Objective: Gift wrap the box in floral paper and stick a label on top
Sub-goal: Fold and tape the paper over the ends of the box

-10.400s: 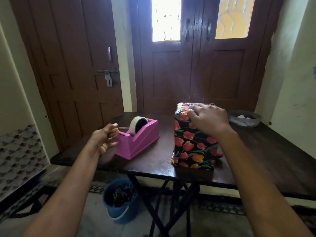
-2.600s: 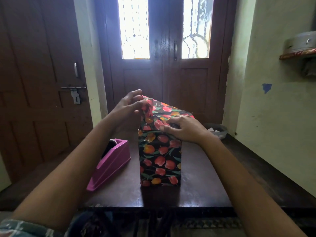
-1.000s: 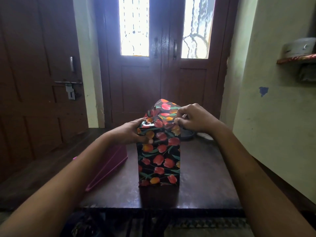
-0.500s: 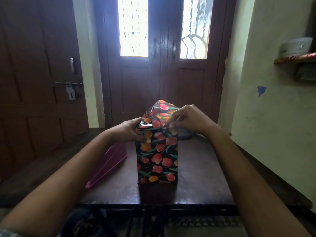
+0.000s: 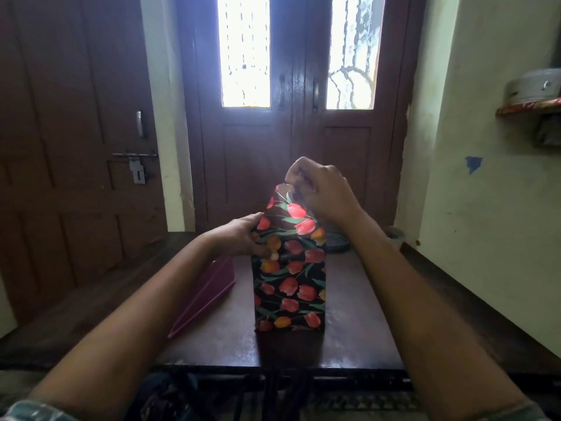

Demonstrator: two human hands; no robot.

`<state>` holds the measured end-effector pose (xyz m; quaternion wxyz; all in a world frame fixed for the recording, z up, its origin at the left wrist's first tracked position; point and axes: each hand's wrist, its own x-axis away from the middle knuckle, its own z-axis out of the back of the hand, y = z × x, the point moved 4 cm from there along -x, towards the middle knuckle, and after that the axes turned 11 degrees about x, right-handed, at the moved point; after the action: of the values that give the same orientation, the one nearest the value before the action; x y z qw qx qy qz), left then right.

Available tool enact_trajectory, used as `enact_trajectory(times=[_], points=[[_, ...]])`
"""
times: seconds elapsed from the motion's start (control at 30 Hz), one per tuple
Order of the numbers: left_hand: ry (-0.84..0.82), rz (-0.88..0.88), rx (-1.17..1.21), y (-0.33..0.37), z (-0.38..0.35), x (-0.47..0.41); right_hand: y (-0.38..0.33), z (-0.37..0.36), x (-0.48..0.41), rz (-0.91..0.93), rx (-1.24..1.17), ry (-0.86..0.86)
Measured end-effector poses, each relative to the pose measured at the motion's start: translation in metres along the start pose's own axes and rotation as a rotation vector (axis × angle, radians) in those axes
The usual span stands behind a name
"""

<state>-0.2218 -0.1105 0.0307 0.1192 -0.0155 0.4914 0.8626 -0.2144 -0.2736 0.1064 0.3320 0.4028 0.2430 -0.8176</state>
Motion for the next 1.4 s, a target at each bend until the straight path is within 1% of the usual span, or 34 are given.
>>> enact_trajectory(times=[0.07, 0.1, 0.13, 0.2, 0.27, 0.33, 0.43, 0.5, 0.53, 0.63, 0.67, 0.73, 0.77, 0.8, 0.87, 0.93, 1.0, 1.07, 1.1, 1.17, 1.27, 1.33, 1.4], points=[[-0.009, -0.003, 0.021, -0.003, 0.000, 0.001, 0.009, 0.001, 0.008, -0.127, -0.188, 0.202], [-0.022, -0.006, 0.049, -0.004, -0.001, 0.001, 0.014, 0.000, 0.013, -0.180, -0.225, 0.245], [-0.044, -0.009, 0.087, -0.004, -0.001, 0.003, 0.017, -0.003, 0.020, -0.214, -0.229, 0.243], [-0.098, -0.015, 0.177, -0.002, 0.000, 0.007, 0.022, -0.016, 0.040, -0.237, -0.185, 0.145], [-0.088, -0.051, 0.225, 0.002, 0.008, 0.009, 0.023, -0.030, 0.061, -0.239, -0.123, -0.001], [-0.021, -0.075, 0.246, 0.008, 0.020, 0.009, 0.024, -0.040, 0.074, -0.226, -0.110, -0.087], [0.165, -0.152, 0.313, 0.020, 0.037, 0.004, 0.028, -0.042, 0.075, -0.253, -0.095, -0.091], [0.276, -0.271, 0.210, 0.032, 0.044, 0.002, 0.032, -0.044, 0.071, -0.277, -0.092, -0.102], [0.282, -0.329, 0.150, 0.039, 0.045, 0.002, 0.034, -0.044, 0.071, -0.286, -0.091, -0.095], [0.162, -0.394, -0.004, 0.048, 0.041, -0.003, 0.038, -0.044, 0.072, -0.336, -0.069, -0.072], [0.151, -0.399, -0.147, 0.050, 0.040, -0.007, 0.040, -0.046, 0.074, -0.355, -0.087, -0.091], [0.137, -0.356, -0.486, 0.051, 0.039, -0.021, 0.041, -0.049, 0.077, -0.391, -0.193, -0.149], [0.129, -0.326, -0.602, 0.051, 0.038, -0.029, 0.041, -0.051, 0.078, -0.406, -0.258, -0.177], [0.126, -0.307, -0.687, 0.051, 0.038, -0.036, 0.041, -0.052, 0.079, -0.414, -0.312, -0.200], [0.142, -0.345, -0.788, 0.056, 0.038, -0.045, 0.039, -0.054, 0.080, -0.432, -0.366, -0.230], [0.181, -0.437, -0.778, 0.065, 0.040, -0.047, 0.040, -0.055, 0.080, -0.444, -0.381, -0.219], [0.221, -0.451, -0.644, 0.072, 0.049, -0.044, 0.042, -0.054, 0.081, -0.447, -0.383, -0.197], [0.222, -0.464, -0.492, 0.077, 0.058, -0.038, 0.045, -0.050, 0.081, -0.454, -0.387, -0.195], [0.208, -0.492, -0.468, 0.079, 0.061, -0.036, 0.047, -0.048, 0.082, -0.458, -0.393, -0.202], [0.129, -0.492, -0.487, 0.079, 0.060, -0.033, 0.048, -0.047, 0.082, -0.455, -0.410, -0.225], [-0.014, -0.388, -0.634, 0.075, 0.040, -0.037, 0.047, -0.047, 0.082, -0.449, -0.405, -0.248], [-0.026, -0.293, -0.743, 0.074, 0.028, -0.042, 0.047, -0.046, 0.082, -0.454, -0.404, -0.254], [0.023, -0.244, -0.781, 0.076, 0.025, -0.046, 0.047, -0.045, 0.081, -0.450, -0.419, -0.259]])
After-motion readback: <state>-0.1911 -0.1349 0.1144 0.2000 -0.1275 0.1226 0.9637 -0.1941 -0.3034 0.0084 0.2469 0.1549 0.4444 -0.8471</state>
